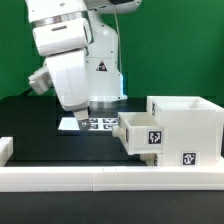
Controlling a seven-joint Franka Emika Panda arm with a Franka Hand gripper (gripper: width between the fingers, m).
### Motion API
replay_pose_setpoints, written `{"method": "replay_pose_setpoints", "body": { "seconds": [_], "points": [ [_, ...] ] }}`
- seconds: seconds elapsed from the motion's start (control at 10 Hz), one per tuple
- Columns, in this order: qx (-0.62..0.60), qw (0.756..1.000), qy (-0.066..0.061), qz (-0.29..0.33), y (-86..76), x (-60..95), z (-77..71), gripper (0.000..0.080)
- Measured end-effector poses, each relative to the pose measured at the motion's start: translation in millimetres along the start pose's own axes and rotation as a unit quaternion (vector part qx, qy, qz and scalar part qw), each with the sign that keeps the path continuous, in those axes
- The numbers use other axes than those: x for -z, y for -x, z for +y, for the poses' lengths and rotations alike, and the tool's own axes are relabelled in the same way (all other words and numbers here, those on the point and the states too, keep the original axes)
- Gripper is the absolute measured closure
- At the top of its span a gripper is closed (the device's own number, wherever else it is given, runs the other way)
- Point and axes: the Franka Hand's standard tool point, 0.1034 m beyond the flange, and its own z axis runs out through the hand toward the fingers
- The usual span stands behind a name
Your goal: Assemble drawer
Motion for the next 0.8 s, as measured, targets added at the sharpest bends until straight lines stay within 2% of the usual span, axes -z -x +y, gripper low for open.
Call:
{"method": "replay_pose_setpoints", "body": {
  "seconds": [0.1, 0.4, 0.6, 0.8],
  "points": [
    [-0.005, 1.000, -0.003, 0.000, -6.4, -3.4, 0.2, 0.0151],
    [-0.008, 1.000, -0.003, 0.000, -2.1, -3.7, -1.2, 0.0151],
    [0.008, 1.000, -0.005, 0.009, 0.9, -12.5, -4.4, 0.0151],
    [0.018, 1.000, 0.000, 0.014, -10.6, -12.3, 5.3, 0.0151]
  ]
}}
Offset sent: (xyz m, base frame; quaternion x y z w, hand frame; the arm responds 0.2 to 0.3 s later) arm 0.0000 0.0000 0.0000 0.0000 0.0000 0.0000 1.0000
